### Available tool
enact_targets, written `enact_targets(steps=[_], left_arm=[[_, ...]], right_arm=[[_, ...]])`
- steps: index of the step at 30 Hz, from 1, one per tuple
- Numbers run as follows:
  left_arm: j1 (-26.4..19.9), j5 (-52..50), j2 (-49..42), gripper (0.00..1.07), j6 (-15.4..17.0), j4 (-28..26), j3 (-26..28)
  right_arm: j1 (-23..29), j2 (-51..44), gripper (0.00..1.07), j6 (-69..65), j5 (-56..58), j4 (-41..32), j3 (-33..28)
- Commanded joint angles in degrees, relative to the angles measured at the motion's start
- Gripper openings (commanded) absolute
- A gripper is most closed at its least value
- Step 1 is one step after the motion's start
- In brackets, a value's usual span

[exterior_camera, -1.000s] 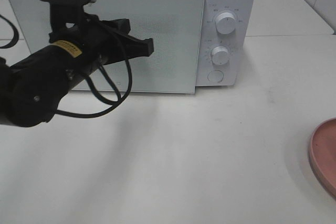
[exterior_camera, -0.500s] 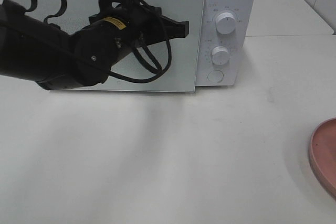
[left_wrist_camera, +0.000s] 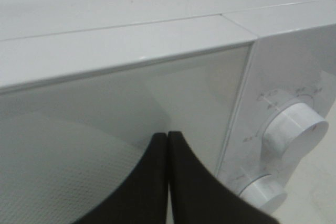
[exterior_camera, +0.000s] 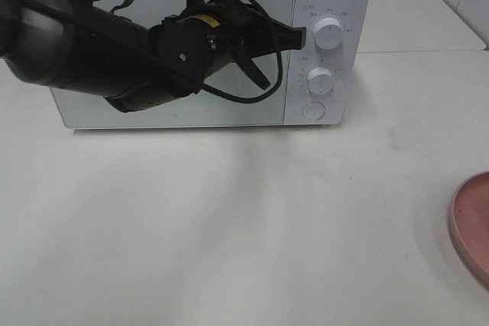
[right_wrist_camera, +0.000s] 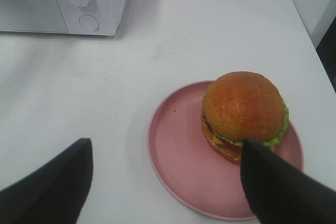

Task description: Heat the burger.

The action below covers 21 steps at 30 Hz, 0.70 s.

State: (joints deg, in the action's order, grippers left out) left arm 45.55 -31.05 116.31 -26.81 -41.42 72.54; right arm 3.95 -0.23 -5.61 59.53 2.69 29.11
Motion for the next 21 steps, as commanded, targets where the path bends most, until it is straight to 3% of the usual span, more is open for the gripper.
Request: enact_targets(steps=[1,10,16,21], left_arm=[[-1.7,-3.1,1.0,0.0,-1.4,-3.2,2.9],[-0.6,1.0,-0.7,0.0,-2.4,-2.9,1.9],[2.9,2.9,-5.0,0.0,-8.5,-3.1,-3.1],[4.4,3.1,-8.1,0.0,-8.9,-3.3,-7.5]], right_arm=[[-0.5,-1.4,0.75,-0.4,-0.1,-0.1,-0.1],[-0.5,-1.4,0.75,-0.4,-0.1,-0.1,-0.1],[-0.5,-1.4,0.75,-0.4,-0.1,-0.1,-0.1],[-0.5,-1.4,0.75,-0.4,-0.1,-0.1,-0.1]])
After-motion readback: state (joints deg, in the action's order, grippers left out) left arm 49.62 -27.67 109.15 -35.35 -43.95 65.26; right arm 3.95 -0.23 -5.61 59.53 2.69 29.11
